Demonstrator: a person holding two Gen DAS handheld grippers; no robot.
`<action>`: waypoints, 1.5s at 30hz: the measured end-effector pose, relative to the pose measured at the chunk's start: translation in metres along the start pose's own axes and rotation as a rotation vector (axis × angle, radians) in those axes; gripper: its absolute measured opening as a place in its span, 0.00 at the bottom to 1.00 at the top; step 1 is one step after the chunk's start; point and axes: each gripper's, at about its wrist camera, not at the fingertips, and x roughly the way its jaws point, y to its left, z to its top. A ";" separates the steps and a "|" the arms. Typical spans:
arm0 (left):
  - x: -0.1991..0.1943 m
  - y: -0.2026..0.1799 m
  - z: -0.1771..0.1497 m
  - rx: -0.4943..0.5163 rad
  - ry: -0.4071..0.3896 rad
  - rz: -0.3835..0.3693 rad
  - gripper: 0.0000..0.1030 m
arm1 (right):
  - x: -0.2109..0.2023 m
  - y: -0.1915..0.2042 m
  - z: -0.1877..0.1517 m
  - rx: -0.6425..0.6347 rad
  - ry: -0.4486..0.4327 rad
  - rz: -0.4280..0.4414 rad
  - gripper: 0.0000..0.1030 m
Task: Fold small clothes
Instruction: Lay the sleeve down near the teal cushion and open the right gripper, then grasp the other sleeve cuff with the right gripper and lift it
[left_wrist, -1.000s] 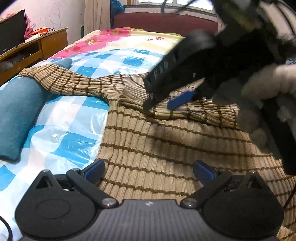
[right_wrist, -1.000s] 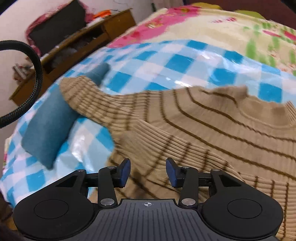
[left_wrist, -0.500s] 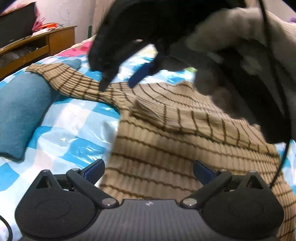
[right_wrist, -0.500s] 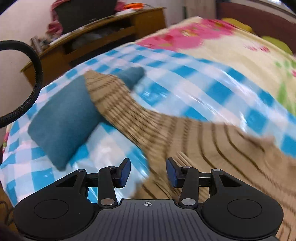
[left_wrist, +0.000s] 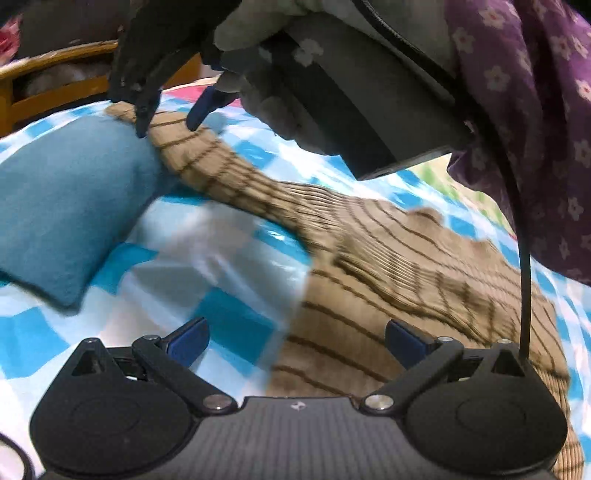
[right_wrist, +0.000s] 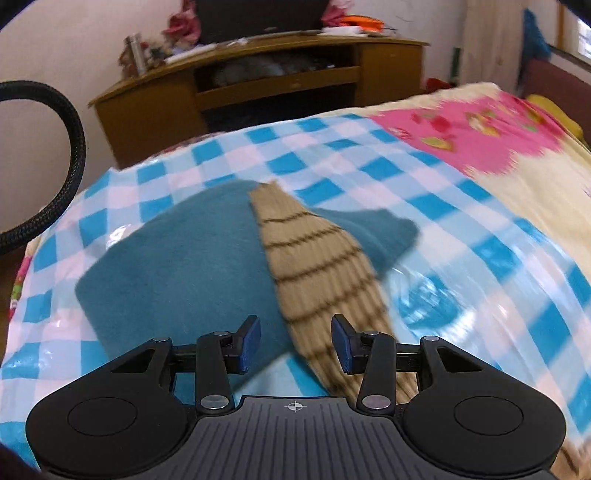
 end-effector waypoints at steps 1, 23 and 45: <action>0.000 0.004 0.000 -0.023 -0.004 -0.001 1.00 | 0.006 0.005 0.004 -0.015 -0.001 -0.006 0.41; 0.000 -0.021 -0.010 0.099 -0.071 0.034 1.00 | -0.203 -0.114 -0.115 0.619 -0.432 -0.142 0.07; 0.008 -0.077 0.001 0.405 -0.100 0.120 1.00 | -0.194 -0.198 -0.293 1.100 -0.329 -0.224 0.33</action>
